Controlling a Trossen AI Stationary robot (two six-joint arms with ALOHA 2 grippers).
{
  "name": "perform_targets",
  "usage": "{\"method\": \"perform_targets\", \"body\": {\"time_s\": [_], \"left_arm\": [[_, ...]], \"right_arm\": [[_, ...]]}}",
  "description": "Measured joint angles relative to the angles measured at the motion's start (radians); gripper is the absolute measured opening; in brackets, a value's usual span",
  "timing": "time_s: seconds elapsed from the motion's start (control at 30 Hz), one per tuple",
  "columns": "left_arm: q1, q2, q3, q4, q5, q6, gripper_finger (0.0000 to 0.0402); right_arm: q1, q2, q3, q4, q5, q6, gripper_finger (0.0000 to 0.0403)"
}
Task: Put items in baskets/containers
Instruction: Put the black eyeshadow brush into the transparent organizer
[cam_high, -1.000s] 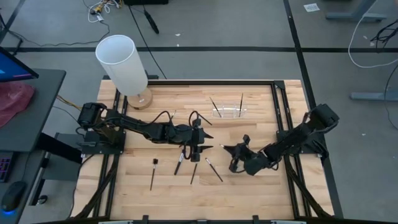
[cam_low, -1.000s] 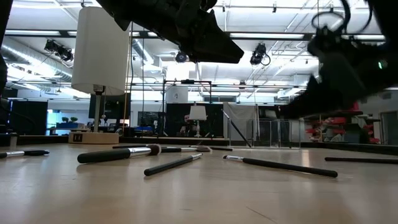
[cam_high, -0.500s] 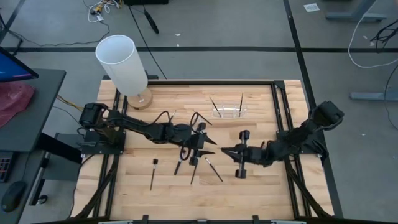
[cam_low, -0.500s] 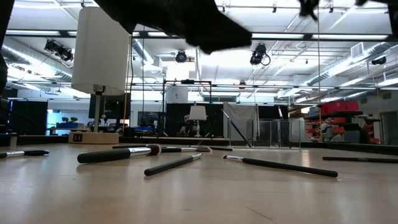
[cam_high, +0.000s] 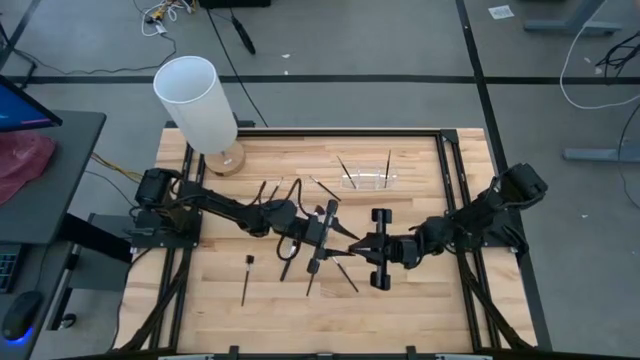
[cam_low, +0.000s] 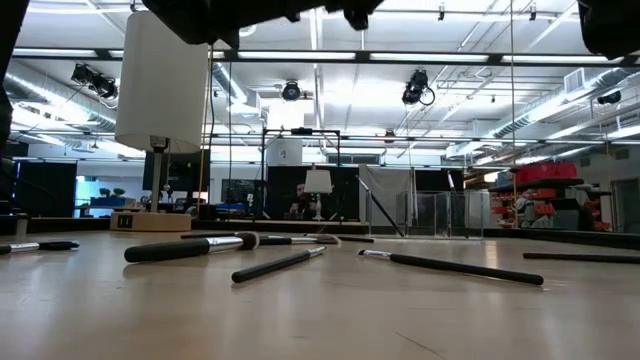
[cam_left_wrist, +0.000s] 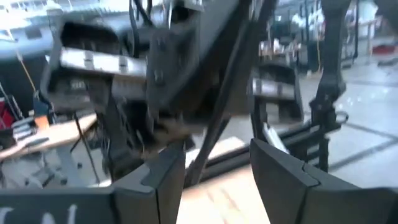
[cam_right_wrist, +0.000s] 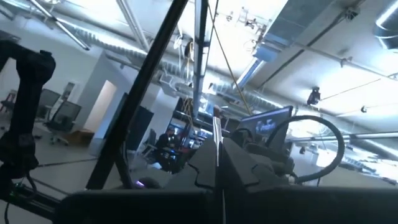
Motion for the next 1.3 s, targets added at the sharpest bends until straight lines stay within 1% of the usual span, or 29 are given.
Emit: {"method": "perform_targets", "body": {"time_s": [0.17,0.3,0.43,0.57,0.7,0.77,0.87,0.97,1.03,1.1,1.23,1.3], "left_arm": [[-0.006,0.000,0.000,0.031,-0.004,-0.029,0.0175],[-0.006,0.000,0.000,0.036,-0.023,-0.040,0.0155],[-0.007,0.000,0.000,0.027,-0.020,-0.044,0.0117],[-0.007,0.000,0.000,0.007,-0.013,-0.042,0.0070],[-0.007,0.000,0.000,-0.024,0.023,-0.008,0.0019],[-0.012,0.000,0.000,-0.035,0.021,0.002,0.0014],[-0.021,0.000,0.000,-0.054,0.000,0.006,0.0016],[-0.031,0.000,0.000,-0.098,-0.066,0.035,0.0014],[-0.035,0.000,0.000,-0.143,-0.126,0.044,0.0014],[-0.037,-0.001,0.000,-0.199,-0.202,0.044,0.0014],[-0.034,-0.001,0.000,-0.327,-0.379,0.035,0.0014],[-0.025,-0.001,0.000,-0.379,-0.439,0.022,0.0014]], "right_arm": [[0.000,0.045,0.035,0.000,-0.004,-0.024,0.0004],[-0.002,0.079,0.059,0.006,-0.003,-0.028,0.0004],[-0.002,0.090,0.064,0.009,-0.002,-0.033,0.0004],[0.007,0.091,0.064,0.003,0.009,-0.028,0.0004],[0.021,0.091,0.064,-0.016,0.099,0.007,0.0014],[0.024,0.091,0.064,-0.036,0.122,0.035,0.0025],[0.024,0.091,0.063,-0.071,0.125,0.081,0.0042],[0.033,0.091,0.063,-0.094,0.144,0.108,0.0059],[0.049,0.093,0.062,-0.113,0.207,0.111,0.0070],[0.073,0.086,0.062,-0.145,0.324,0.108,0.0082],[0.136,0.053,0.062,-0.291,0.637,0.108,0.0110],[0.168,0.030,0.062,-0.377,0.767,0.129,0.0126]]}}
